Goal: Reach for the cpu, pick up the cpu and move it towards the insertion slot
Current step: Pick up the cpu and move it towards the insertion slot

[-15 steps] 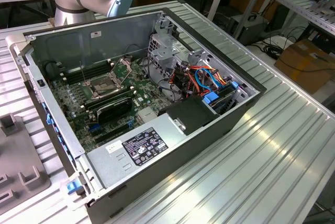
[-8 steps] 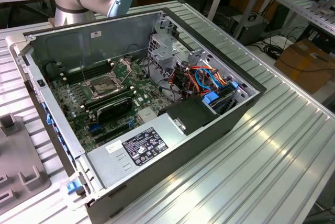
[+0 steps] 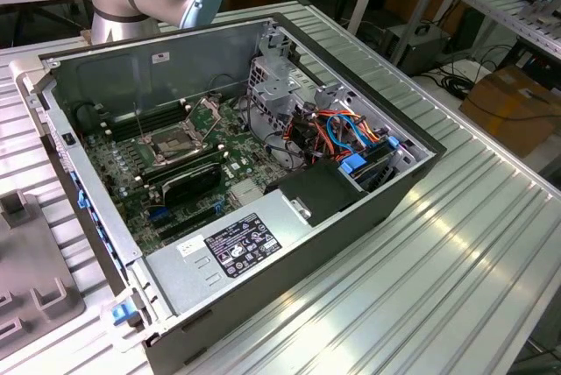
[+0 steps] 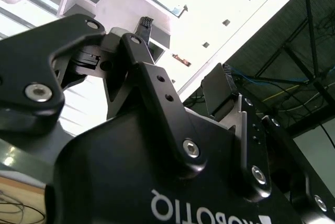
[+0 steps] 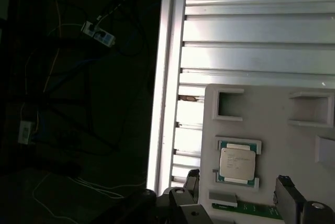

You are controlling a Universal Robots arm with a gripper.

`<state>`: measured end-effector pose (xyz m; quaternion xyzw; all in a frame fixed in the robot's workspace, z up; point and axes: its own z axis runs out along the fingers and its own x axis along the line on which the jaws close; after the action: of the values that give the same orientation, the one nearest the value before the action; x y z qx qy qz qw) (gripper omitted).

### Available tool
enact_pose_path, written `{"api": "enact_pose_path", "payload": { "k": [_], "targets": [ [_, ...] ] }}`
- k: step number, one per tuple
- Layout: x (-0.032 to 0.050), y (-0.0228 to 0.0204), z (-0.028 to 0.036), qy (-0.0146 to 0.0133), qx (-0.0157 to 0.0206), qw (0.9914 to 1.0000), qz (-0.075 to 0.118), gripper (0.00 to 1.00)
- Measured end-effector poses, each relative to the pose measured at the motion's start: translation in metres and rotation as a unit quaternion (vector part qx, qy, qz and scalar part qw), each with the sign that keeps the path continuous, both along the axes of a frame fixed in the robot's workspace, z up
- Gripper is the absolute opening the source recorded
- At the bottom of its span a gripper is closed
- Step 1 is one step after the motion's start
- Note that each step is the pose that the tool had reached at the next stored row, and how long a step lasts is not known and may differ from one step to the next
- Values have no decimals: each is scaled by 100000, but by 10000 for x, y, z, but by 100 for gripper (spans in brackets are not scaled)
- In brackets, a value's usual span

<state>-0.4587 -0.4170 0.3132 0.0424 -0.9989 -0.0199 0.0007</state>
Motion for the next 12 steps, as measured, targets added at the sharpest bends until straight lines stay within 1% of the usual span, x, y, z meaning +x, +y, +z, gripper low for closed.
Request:
{"api": "enact_pose_path", "payload": {
  "k": [3,12],
  "targets": [
    [11,-8,-5,-5,2,100000,0,66],
    [17,-9,-10,-13,6,100000,1,66]
  ]
}}
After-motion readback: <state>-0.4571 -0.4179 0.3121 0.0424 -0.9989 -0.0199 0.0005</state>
